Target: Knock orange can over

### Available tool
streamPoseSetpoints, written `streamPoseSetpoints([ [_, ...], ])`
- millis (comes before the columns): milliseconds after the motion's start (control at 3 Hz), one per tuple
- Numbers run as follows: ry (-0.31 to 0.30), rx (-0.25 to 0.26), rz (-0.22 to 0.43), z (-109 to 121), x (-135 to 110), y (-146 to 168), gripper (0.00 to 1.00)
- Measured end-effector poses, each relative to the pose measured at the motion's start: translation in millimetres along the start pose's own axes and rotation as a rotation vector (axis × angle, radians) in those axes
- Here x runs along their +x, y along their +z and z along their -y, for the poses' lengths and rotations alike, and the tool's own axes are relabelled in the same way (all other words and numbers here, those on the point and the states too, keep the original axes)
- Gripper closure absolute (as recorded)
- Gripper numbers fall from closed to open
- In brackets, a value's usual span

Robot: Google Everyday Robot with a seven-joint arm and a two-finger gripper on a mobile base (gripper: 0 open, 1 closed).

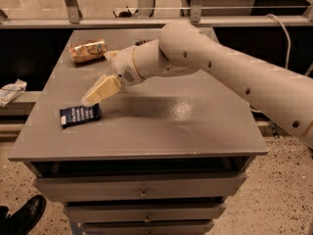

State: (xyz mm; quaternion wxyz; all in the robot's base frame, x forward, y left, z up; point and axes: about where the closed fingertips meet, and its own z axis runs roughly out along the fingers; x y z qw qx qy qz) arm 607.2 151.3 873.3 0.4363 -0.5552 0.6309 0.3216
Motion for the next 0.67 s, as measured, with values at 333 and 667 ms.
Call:
streamPoseSetpoints([
  [333,-0.079,0.01,0.021,22.6,-26.3,1.8,0.0],
  [667,-0.079,0.01,0.021,22.6,-26.3,1.8,0.0],
])
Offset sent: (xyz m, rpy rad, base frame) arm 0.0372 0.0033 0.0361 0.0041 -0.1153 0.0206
